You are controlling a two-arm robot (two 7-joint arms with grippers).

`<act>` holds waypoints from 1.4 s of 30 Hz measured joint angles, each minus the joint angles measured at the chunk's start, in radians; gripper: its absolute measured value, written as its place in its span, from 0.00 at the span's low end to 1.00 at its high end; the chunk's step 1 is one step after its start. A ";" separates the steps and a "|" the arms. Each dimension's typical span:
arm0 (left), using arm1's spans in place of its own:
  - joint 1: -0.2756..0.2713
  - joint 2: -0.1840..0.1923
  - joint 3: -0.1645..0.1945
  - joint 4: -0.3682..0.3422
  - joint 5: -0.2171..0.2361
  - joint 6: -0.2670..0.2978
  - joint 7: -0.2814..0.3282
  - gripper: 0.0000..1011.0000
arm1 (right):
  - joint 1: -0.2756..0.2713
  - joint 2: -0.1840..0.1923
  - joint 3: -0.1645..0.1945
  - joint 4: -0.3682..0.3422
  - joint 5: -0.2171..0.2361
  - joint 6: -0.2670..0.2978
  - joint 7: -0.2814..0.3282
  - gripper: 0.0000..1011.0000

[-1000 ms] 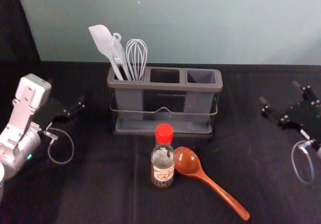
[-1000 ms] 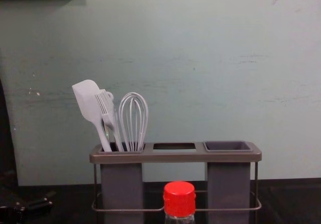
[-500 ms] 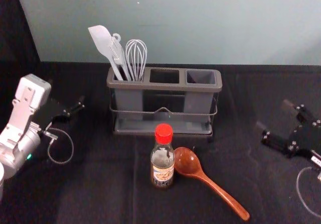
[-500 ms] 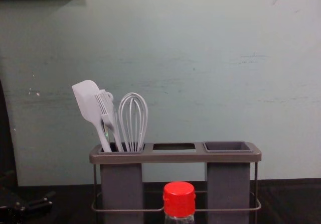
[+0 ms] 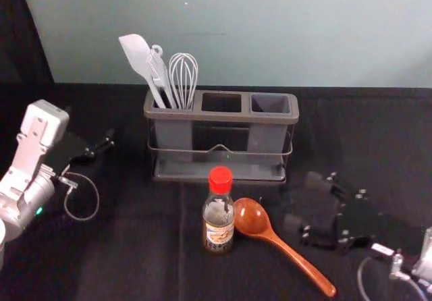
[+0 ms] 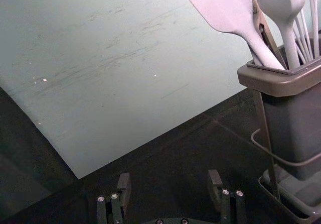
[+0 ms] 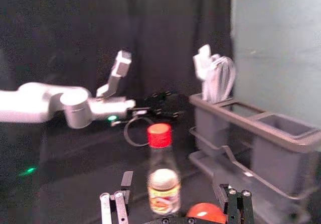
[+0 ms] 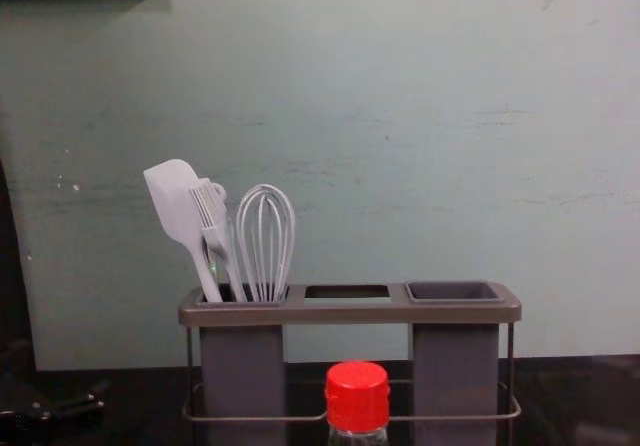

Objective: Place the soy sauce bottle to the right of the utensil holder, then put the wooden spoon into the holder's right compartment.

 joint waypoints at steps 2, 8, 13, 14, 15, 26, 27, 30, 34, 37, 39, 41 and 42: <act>0.000 0.000 0.000 0.000 0.000 0.000 0.000 0.99 | 0.021 -0.012 -0.020 0.006 -0.011 0.020 0.013 0.99; 0.000 0.000 0.000 0.000 0.000 0.000 0.000 0.99 | 0.114 -0.060 -0.092 0.032 -0.062 0.078 0.045 0.99; 0.000 0.000 0.000 0.000 0.000 0.000 0.000 0.99 | 0.187 -0.098 -0.150 0.060 -0.078 0.116 0.070 0.99; 0.000 0.000 0.000 0.000 0.000 0.000 0.000 0.99 | 0.188 -0.099 -0.152 0.061 -0.078 0.116 0.070 0.99; 0.000 0.000 0.000 0.000 0.000 0.000 0.000 0.99 | 0.203 -0.109 -0.161 0.067 -0.082 0.118 0.070 0.99; 0.000 0.000 0.000 0.000 0.000 0.000 0.000 0.99 | 0.279 -0.156 -0.207 0.114 -0.115 0.113 0.069 0.99; 0.000 0.000 0.000 0.000 0.000 0.000 0.000 0.99 | 0.286 -0.161 -0.212 0.119 -0.120 0.112 0.069 0.99; 0.000 0.000 0.000 0.000 0.000 0.000 0.000 0.99 | 0.296 -0.166 -0.219 0.127 -0.125 0.109 0.069 0.99; 0.000 0.000 0.000 0.000 0.000 0.000 0.000 0.99 | 0.313 -0.175 -0.230 0.143 -0.134 0.109 0.069 0.99; 0.000 0.000 0.000 0.000 0.000 0.000 0.000 0.99 | 0.324 -0.184 -0.238 0.154 -0.137 0.111 0.069 0.99; 0.000 0.000 0.000 0.000 0.000 0.000 0.000 0.99 | 0.333 -0.191 -0.244 0.164 -0.138 0.113 0.069 0.99; 0.000 0.000 0.000 0.000 0.000 0.000 0.000 0.99 | 0.341 -0.199 -0.249 0.175 -0.142 0.113 0.067 0.99; 0.000 0.000 0.000 0.000 0.000 0.000 0.000 0.99 | 0.344 -0.202 -0.250 0.179 -0.144 0.113 0.065 0.99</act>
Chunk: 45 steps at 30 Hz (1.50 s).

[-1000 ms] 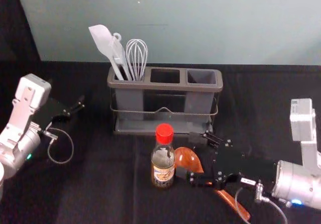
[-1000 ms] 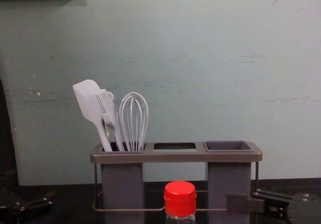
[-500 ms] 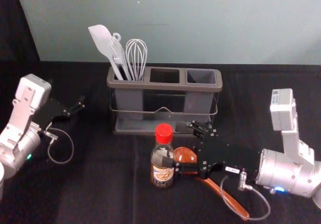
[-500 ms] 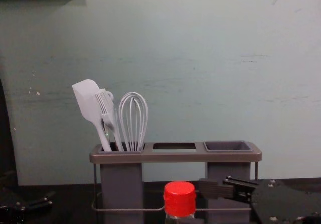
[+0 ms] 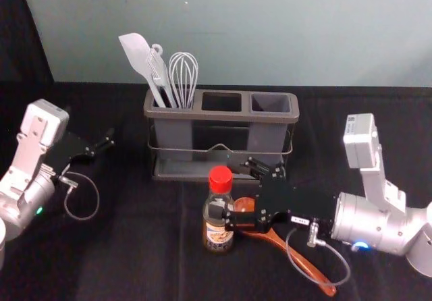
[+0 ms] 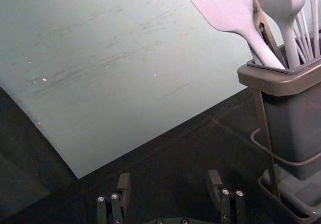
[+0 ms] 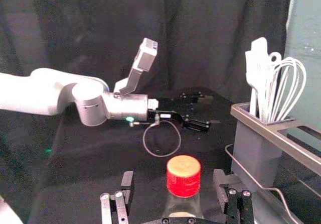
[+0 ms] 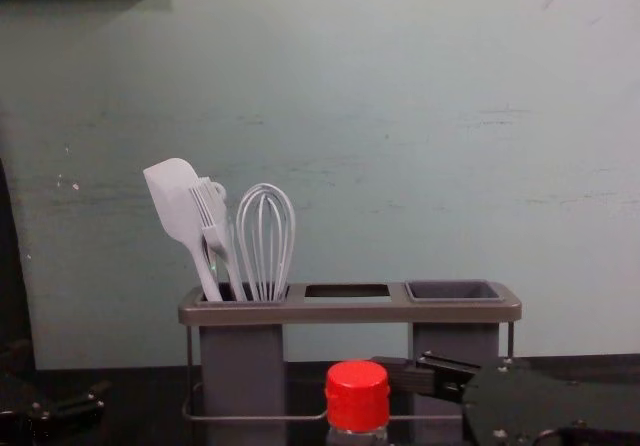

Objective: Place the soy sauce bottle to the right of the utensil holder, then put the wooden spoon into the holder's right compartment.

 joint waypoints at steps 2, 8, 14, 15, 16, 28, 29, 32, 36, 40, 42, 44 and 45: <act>0.000 0.000 0.000 0.000 0.000 0.000 0.000 0.99 | 0.008 -0.008 -0.004 0.011 -0.003 -0.003 -0.001 0.99; 0.000 0.000 0.000 0.000 0.000 0.000 0.000 0.99 | 0.020 -0.021 -0.011 0.027 -0.009 -0.005 -0.003 0.99; 0.000 0.000 0.000 0.000 0.000 0.000 0.000 0.99 | 0.018 -0.019 -0.010 0.025 -0.008 -0.006 -0.003 0.99; 0.000 0.000 0.000 0.000 0.000 0.000 0.000 0.99 | 0.018 -0.019 -0.010 0.025 -0.008 -0.006 -0.003 0.99; 0.000 0.000 0.000 0.000 0.000 0.000 0.000 0.99 | 0.018 -0.018 -0.009 0.024 -0.008 -0.006 -0.003 0.99; 0.000 0.000 0.000 0.000 0.000 0.000 0.000 0.99 | 0.016 -0.017 -0.008 0.022 -0.007 -0.006 -0.003 0.67; 0.000 0.000 0.000 0.000 0.000 0.000 0.000 0.99 | 0.016 -0.017 -0.008 0.022 -0.007 -0.007 -0.003 0.65; 0.000 0.000 0.000 0.000 0.000 0.000 0.000 0.99 | 0.016 -0.017 -0.008 0.022 -0.007 -0.007 -0.004 0.56; 0.000 0.000 0.000 0.000 0.000 0.000 0.000 0.99 | 0.016 -0.016 -0.008 0.022 -0.006 -0.006 -0.003 0.43; 0.000 0.000 0.000 0.000 0.000 0.000 0.000 0.99 | 0.015 -0.016 -0.008 0.021 -0.006 -0.006 -0.003 0.37; 0.000 0.000 0.000 0.000 0.000 0.000 0.000 0.99 | 0.015 -0.016 -0.008 0.021 -0.006 -0.006 -0.004 0.37; 0.000 0.000 0.000 0.000 0.000 0.000 0.000 0.99 | 0.015 -0.016 -0.008 0.021 -0.006 -0.006 -0.003 0.37; 0.000 0.000 0.000 0.000 0.000 0.000 0.000 0.99 | 0.014 -0.015 -0.007 0.020 -0.005 -0.006 -0.004 0.37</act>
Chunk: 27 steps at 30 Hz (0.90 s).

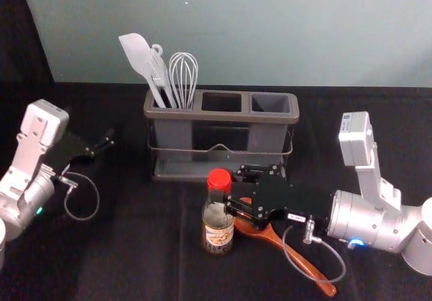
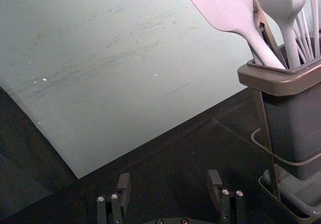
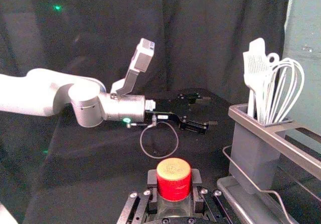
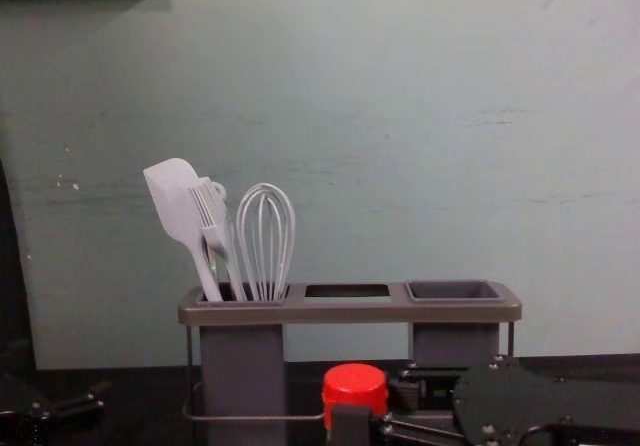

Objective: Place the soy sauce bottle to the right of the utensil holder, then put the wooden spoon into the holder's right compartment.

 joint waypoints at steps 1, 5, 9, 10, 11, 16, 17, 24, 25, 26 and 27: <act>0.000 0.000 0.000 0.000 0.000 0.000 0.000 0.99 | -0.001 0.001 0.001 -0.001 0.001 0.000 0.000 0.37; 0.000 0.000 0.000 0.000 0.000 0.000 0.000 0.99 | -0.010 0.009 0.010 -0.012 0.012 0.001 -0.008 0.37; 0.000 0.000 0.000 0.000 0.000 0.000 0.000 0.99 | -0.027 0.027 0.029 -0.042 0.027 0.004 -0.018 0.37; 0.000 0.000 0.000 0.000 0.000 0.000 0.000 0.99 | -0.037 0.037 0.039 -0.056 0.033 0.004 -0.023 0.37; 0.000 0.000 0.000 0.000 0.000 0.000 0.000 0.99 | -0.050 0.050 0.052 -0.072 0.042 0.002 -0.028 0.37; 0.000 0.000 0.000 0.000 0.000 0.000 0.000 0.99 | -0.094 0.093 0.103 -0.114 0.074 -0.014 -0.043 0.37; 0.000 0.000 0.000 0.000 0.000 0.000 0.000 0.99 | -0.102 0.100 0.111 -0.120 0.079 -0.016 -0.047 0.37; 0.000 0.000 0.000 0.000 0.000 0.000 0.000 0.99 | -0.188 0.173 0.215 -0.147 0.097 -0.072 -0.079 0.37; 0.000 0.000 0.000 0.000 0.000 0.000 0.000 0.99 | -0.205 0.186 0.238 -0.142 0.097 -0.082 -0.087 0.37; 0.000 0.000 0.000 0.000 0.000 0.000 0.000 0.99 | -0.212 0.190 0.249 -0.138 0.097 -0.086 -0.091 0.37; 0.000 0.000 0.000 0.000 0.000 0.000 0.000 0.99 | -0.225 0.198 0.268 -0.131 0.097 -0.093 -0.099 0.37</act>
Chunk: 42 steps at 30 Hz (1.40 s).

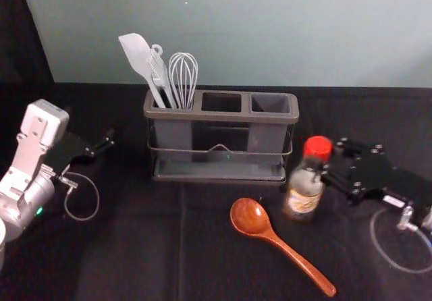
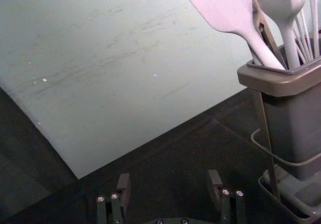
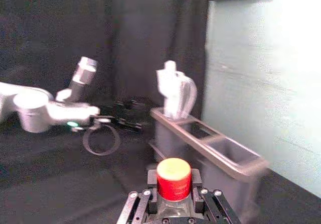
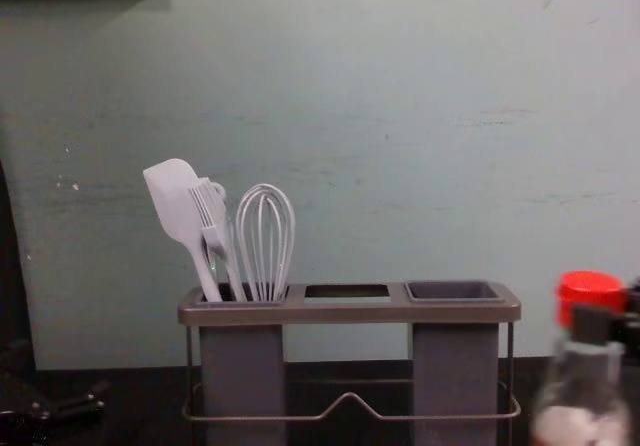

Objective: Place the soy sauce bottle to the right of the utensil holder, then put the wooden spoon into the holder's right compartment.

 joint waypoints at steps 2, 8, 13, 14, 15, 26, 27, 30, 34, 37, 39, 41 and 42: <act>0.000 0.000 0.000 0.000 0.000 0.000 0.000 0.99 | -0.010 0.006 0.019 0.009 -0.001 -0.007 -0.008 0.37; 0.000 0.000 0.000 0.000 0.000 0.000 0.000 0.99 | -0.001 0.004 0.063 0.064 -0.026 -0.024 -0.026 0.37; 0.000 0.000 0.000 0.000 0.000 0.000 0.000 0.99 | 0.037 -0.018 0.067 0.109 -0.044 -0.023 -0.024 0.37; 0.000 0.000 0.000 0.000 0.000 0.000 0.000 0.99 | 0.045 -0.023 0.067 0.117 -0.045 -0.022 -0.020 0.37; 0.000 0.000 0.000 0.000 0.000 0.000 0.000 0.99 | 0.062 -0.035 0.064 0.134 -0.047 -0.019 -0.011 0.37; 0.000 0.000 0.000 0.000 0.000 0.000 0.000 0.99 | 0.181 -0.117 0.027 0.257 -0.079 0.009 0.019 0.37; 0.000 0.000 0.000 0.000 0.000 0.000 0.000 0.99 | 0.186 -0.121 0.025 0.263 -0.081 0.009 0.019 0.37; 0.000 0.000 0.000 0.000 0.000 0.000 0.000 0.99 | 0.208 -0.141 0.015 0.288 -0.093 0.010 0.020 0.37; 0.000 0.000 0.000 0.000 0.000 0.000 0.000 0.99 | 0.222 -0.158 0.009 0.310 -0.101 0.009 0.019 0.37; 0.000 0.000 0.000 0.000 0.000 0.000 0.000 0.99 | 0.230 -0.171 0.007 0.327 -0.105 0.002 0.019 0.37; 0.000 0.000 0.000 0.000 0.000 0.000 0.000 0.99 | 0.234 -0.176 0.006 0.335 -0.106 0.000 0.020 0.37; 0.000 0.000 0.000 0.000 0.000 0.000 0.000 0.99 | 0.238 -0.184 0.005 0.345 -0.107 -0.002 0.021 0.37; 0.000 0.000 0.000 0.000 0.000 0.000 0.000 0.99 | 0.239 -0.186 0.004 0.348 -0.107 -0.002 0.021 0.37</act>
